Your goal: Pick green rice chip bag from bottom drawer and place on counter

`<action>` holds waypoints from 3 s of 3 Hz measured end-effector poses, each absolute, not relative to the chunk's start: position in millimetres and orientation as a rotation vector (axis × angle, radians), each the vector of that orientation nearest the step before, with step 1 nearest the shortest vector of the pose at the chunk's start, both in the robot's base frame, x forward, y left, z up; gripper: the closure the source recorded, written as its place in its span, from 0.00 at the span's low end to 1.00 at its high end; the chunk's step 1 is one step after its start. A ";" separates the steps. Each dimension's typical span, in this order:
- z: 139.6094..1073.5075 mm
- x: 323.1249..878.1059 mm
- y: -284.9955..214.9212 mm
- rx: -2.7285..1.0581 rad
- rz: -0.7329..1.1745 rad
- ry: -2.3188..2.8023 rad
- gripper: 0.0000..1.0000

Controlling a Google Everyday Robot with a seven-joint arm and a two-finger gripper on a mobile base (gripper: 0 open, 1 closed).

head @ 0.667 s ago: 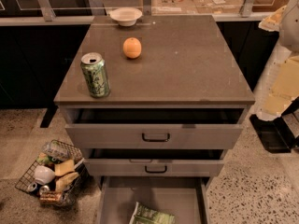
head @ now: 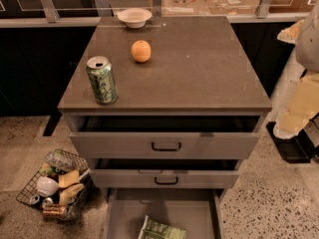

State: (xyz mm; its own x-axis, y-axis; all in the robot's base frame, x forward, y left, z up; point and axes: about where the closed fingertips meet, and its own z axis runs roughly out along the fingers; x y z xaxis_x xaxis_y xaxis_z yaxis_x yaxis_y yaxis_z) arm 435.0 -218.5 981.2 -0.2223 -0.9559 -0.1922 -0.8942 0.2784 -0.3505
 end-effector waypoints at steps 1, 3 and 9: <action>927.6 418.5 -247.9 -1.634 -0.306 2.297 0.00; 826.0 353.5 -278.3 -1.537 -0.272 2.330 0.00; 651.4 339.4 -234.3 -1.442 0.026 2.221 0.00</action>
Offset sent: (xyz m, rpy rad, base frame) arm -0.0906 -0.0710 -0.1936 -0.0821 0.0543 -0.1732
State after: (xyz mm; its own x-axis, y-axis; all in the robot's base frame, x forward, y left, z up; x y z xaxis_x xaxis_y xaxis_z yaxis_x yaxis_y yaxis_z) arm 339.4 -234.3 651.4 -0.3229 -0.8543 -0.4073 -0.8635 0.4421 -0.2428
